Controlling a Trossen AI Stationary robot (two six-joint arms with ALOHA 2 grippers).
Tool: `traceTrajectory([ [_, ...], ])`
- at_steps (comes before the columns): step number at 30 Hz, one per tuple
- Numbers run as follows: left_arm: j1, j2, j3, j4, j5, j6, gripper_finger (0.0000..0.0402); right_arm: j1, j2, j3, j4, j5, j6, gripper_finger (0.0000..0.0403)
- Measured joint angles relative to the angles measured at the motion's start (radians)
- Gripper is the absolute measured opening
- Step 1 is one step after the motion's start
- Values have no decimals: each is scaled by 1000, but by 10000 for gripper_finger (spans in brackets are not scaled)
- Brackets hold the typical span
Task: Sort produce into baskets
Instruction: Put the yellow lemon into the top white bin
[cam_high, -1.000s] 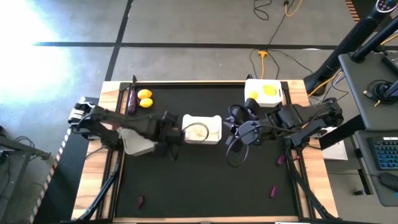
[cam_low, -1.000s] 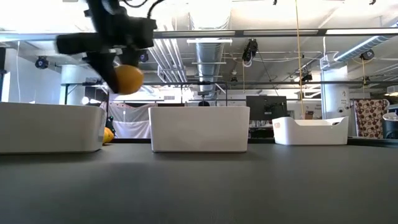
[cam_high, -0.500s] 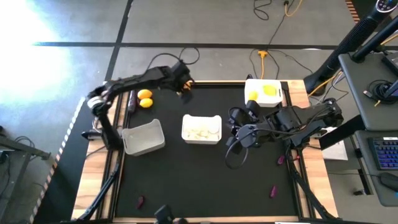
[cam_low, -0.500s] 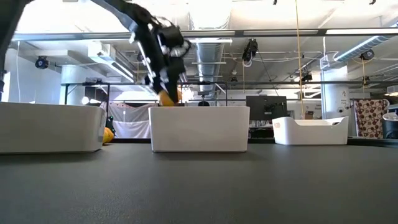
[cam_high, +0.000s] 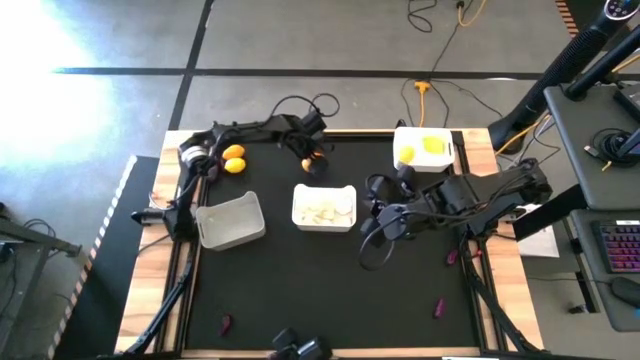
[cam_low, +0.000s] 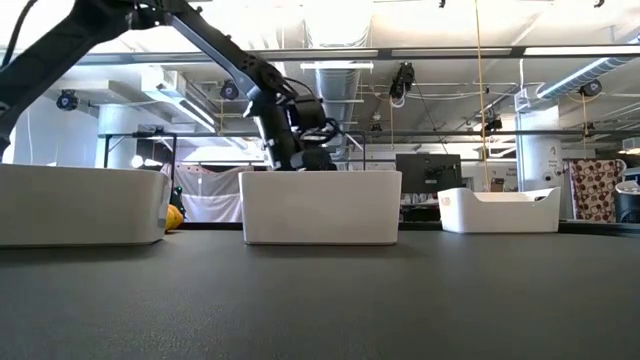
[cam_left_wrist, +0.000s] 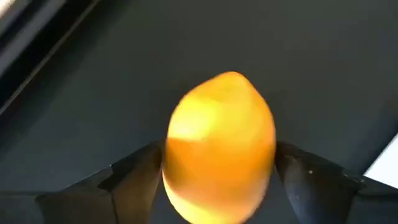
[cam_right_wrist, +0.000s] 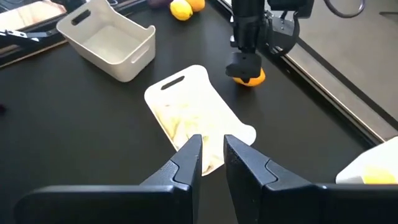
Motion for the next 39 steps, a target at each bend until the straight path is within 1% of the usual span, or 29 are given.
traceTrajectory([
  [4,0,8,-1,-8,10,3,306,0,0,-26,1,0,17,59],
  [8,0,-37,-2,-35,16,12,308,-8,0,-43,0,0,2,59],
  [10,-1,-93,-2,-37,16,12,308,-18,0,-46,6,1,-39,59],
  [12,-5,-159,-2,-43,16,10,308,-25,0,-49,37,6,-115,59],
  [15,-19,-273,-3,-44,15,0,308,-39,0,-49,129,34,-248,59],
  [18,-42,-400,-15,-42,10,-3,309,-78,0,-49,229,35,-377,63],
  [20,-61,-471,-22,-42,9,-4,309,-119,0,-51,279,34,-433,76],
  [23,-95,-564,-40,-43,0,-4,309,-187,13,-55,344,28,-498,106],
  [27,-142,-677,-99,-39,-63,-5,309,-289,61,-56,380,9,-542,158],
  [29,-154,-720,-145,-43,-75,15,309,-345,102,-56,379,-51,-568,184],
  [35,-137,-850,-310,-68,-88,23,309,-504,251,-53,430,-361,-756,262],
  [37,-119,-893,-365,-66,-148,28,309,-555,302,-49,471,-448,-850,286],
  [39,-96,-928,-418,-69,-243,18,309,-608,352,-48,525,-516,-935,307],
])
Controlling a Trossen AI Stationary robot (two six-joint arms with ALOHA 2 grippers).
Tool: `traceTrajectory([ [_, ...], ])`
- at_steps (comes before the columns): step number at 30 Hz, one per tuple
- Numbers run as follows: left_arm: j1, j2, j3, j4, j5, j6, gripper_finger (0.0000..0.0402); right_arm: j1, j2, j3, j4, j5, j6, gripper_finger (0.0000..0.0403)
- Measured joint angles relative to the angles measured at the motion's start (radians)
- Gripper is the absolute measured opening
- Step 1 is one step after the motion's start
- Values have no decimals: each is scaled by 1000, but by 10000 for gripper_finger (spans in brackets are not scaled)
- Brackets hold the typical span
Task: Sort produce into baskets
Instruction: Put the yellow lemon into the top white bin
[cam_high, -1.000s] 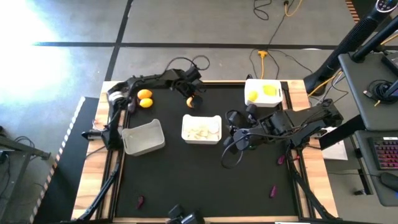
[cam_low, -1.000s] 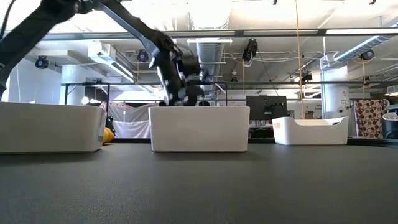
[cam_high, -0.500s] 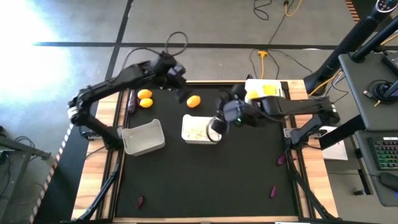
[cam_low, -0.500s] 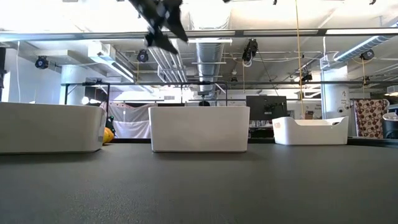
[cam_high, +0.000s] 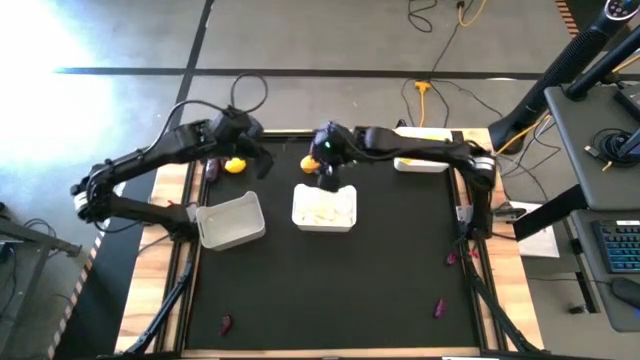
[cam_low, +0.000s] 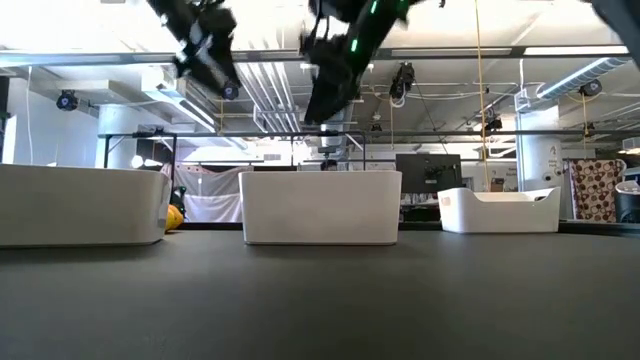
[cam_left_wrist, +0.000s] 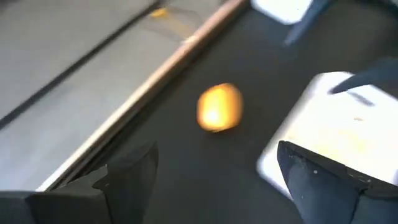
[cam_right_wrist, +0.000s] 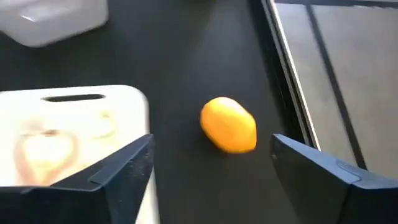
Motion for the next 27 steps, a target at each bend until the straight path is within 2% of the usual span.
traceTrajectory([
  [3,48,-40,-73,0,-84,-57,309,-68,74,0,74,-115,-103,330],
  [5,85,-51,-116,-1,-79,-102,309,-100,122,0,100,-161,-174,338],
  [8,139,-45,-178,-3,-50,-171,309,-133,190,0,140,-173,-280,339],
  [12,208,3,-226,-1,-38,-188,309,-161,260,0,222,-204,-346,334],
  [20,327,149,-198,2,-4,-180,309,-174,315,2,251,-231,-396,327],
  [23,346,202,-174,9,21,-154,309,-182,334,2,267,-293,-397,327],
  [27,358,264,-137,9,23,-93,309,-181,359,2,285,-291,-384,325],
])
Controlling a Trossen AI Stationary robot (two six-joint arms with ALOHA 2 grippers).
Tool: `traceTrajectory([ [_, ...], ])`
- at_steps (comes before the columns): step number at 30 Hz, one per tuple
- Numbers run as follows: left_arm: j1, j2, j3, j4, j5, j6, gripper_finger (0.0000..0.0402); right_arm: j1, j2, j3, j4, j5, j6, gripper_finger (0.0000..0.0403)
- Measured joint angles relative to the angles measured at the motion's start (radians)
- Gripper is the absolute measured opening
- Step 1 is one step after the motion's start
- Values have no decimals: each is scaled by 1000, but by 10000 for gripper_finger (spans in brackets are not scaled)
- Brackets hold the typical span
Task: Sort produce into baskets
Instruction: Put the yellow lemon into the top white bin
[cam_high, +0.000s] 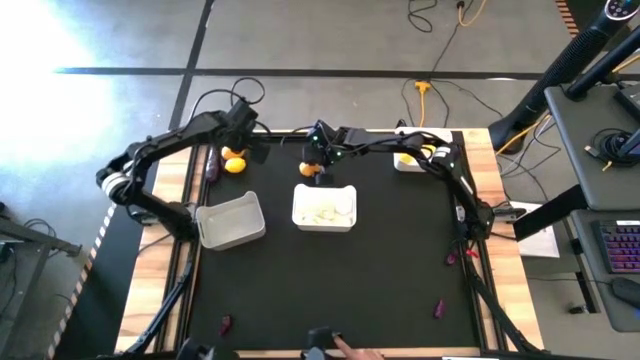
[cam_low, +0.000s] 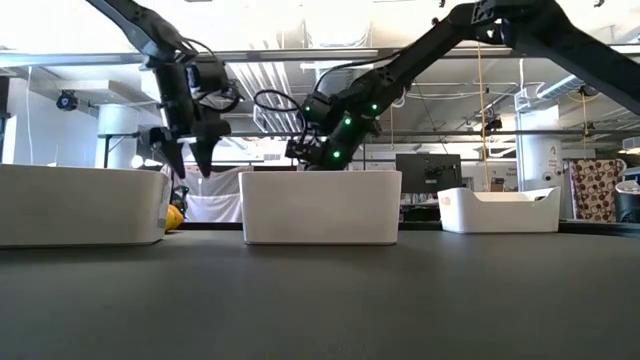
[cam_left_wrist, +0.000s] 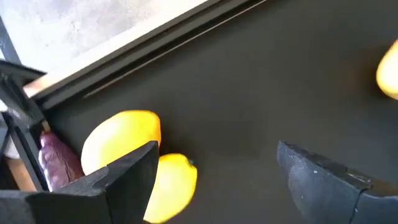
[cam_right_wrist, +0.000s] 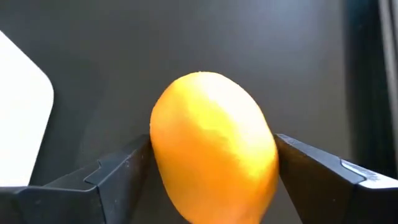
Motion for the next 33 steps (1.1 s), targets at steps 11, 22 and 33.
traceTrajectory([
  [11,42,71,42,-3,27,69,309,1,22,0,-2,45,135,270],
  [22,167,72,46,-83,72,88,298,-7,-154,-2,-160,169,287,233],
  [33,258,187,45,-84,25,123,280,-31,-557,-5,-449,564,459,232],
])
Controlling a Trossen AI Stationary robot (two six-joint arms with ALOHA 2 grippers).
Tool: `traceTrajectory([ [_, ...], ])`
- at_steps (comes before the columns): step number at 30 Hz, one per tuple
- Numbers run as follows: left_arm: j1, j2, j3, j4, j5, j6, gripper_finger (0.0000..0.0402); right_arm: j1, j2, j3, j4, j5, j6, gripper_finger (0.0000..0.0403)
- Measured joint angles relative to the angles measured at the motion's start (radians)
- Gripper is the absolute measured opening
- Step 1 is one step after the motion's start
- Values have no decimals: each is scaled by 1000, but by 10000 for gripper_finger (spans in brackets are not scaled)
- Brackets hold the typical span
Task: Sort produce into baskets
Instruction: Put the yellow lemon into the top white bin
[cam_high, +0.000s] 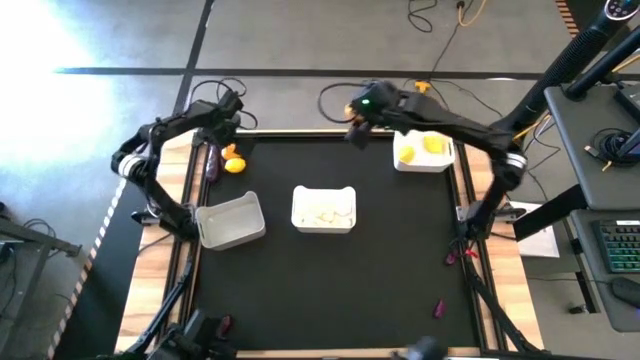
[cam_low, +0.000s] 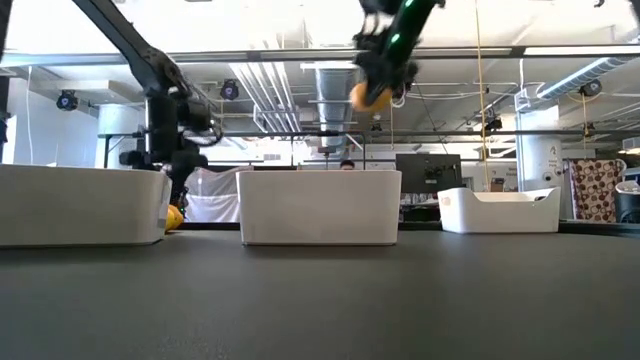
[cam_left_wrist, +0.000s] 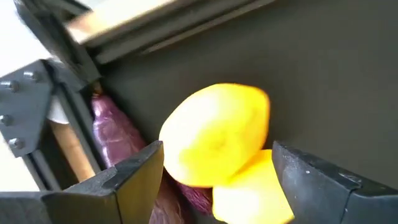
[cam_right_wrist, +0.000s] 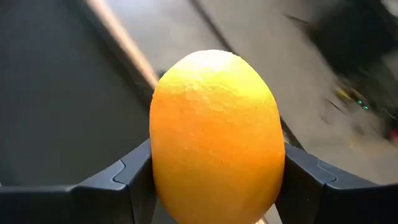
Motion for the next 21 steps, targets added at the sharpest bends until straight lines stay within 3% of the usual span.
traceTrajectory([
  [3,-2,62,31,-12,1,42,278,-7,-73,-1,-112,110,120,235],
  [11,-9,162,132,6,118,71,273,-109,-179,-85,-430,140,507,232],
  [15,-33,204,172,54,273,80,272,-154,-216,-228,-435,133,603,240],
  [21,-109,279,224,151,395,81,272,-192,-215,-431,-373,74,660,234],
])
